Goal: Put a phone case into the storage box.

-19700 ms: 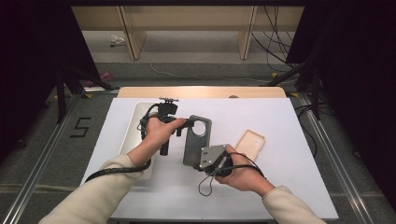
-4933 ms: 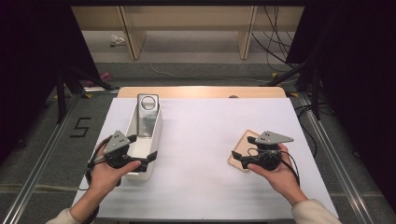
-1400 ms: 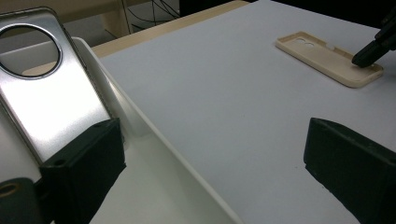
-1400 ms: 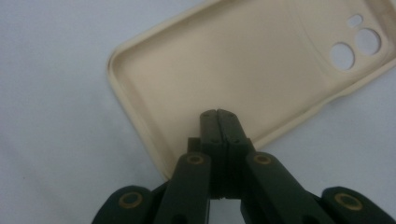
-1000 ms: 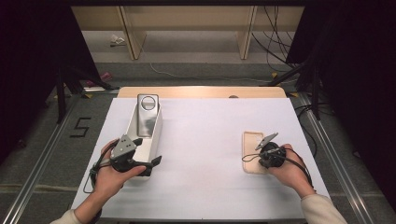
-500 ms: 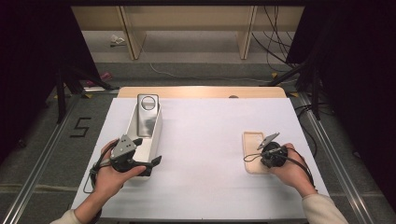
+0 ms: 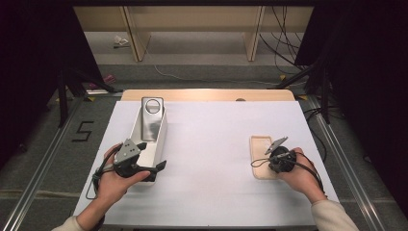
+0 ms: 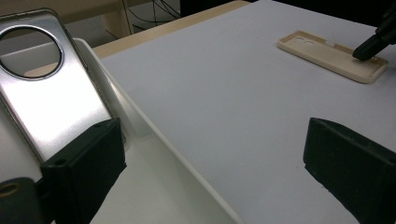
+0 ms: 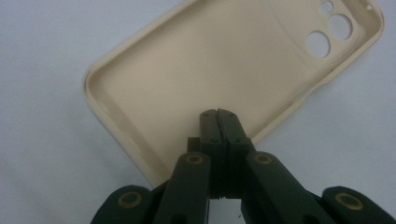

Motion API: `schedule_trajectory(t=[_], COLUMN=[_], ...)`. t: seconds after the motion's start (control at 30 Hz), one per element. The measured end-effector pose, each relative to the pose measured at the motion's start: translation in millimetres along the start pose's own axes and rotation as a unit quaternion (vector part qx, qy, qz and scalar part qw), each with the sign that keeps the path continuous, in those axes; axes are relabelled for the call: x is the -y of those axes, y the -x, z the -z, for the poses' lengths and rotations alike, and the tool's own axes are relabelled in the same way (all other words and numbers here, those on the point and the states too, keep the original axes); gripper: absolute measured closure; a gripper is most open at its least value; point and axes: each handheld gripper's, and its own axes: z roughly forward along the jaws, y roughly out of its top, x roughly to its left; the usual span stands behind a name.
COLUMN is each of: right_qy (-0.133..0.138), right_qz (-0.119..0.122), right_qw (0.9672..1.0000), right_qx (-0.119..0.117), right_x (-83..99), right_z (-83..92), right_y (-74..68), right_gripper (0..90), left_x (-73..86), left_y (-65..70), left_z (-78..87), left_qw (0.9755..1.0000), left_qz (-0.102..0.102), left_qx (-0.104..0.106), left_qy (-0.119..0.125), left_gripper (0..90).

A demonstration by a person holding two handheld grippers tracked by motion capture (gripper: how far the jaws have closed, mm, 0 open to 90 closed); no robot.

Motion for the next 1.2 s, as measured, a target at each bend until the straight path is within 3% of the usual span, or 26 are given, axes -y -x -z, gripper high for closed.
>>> schedule_trajectory(t=[0.17,0.3,0.47,0.6,0.67,0.87,1.03,1.2], right_qy=[0.002,0.004,0.005,-0.002,-0.009,-0.027,-0.046,-0.057], right_qz=[-0.002,0.011,0.086,0.141,0.15,0.172,0.191,0.2], right_qw=[1.0,0.9999,0.9963,0.99,0.9884,0.9846,0.9802,0.9779], right_qx=[0.002,0.005,0.004,0.01,0.016,0.015,0.019,0.019], right_x=[-0.5,-1.9,-5.9,-9.3,-11.3,-13.3,-13.9,-16.2], right_z=[2.2,6.7,9.6,10.2,12.3,14.9,10.6,9.2], right_y=[0.1,0.3,-5.3,-14.3,-16.3,-21.5,-25.2,-28.5], right_gripper=[86.8,80.7,55.9,46.2,42.5,35.5,35.8,37.8], left_x=[0.4,-0.1,0.2,-0.1,-0.1,-0.1,-0.3,-0.1], left_y=[-0.9,-0.5,-0.8,-0.7,-0.6,-0.7,-0.5,-0.3], left_z=[-0.1,0.2,0.1,0.3,0.3,0.1,0.1,-0.3], left_qw=[1.0,1.0,1.0,1.0,1.0,1.0,1.0,1.0], left_qz=[0.001,0.002,0.002,0.002,0.002,0.002,0.002,0.002], left_qx=[0.0,0.0,0.0,0.001,0.001,0.001,0.002,0.002], left_qy=[-0.001,0.001,0.001,0.002,0.002,0.002,0.001,0.001], left_gripper=[5.1,5.1,5.1,5.1,5.1,5.1,5.1,5.1])
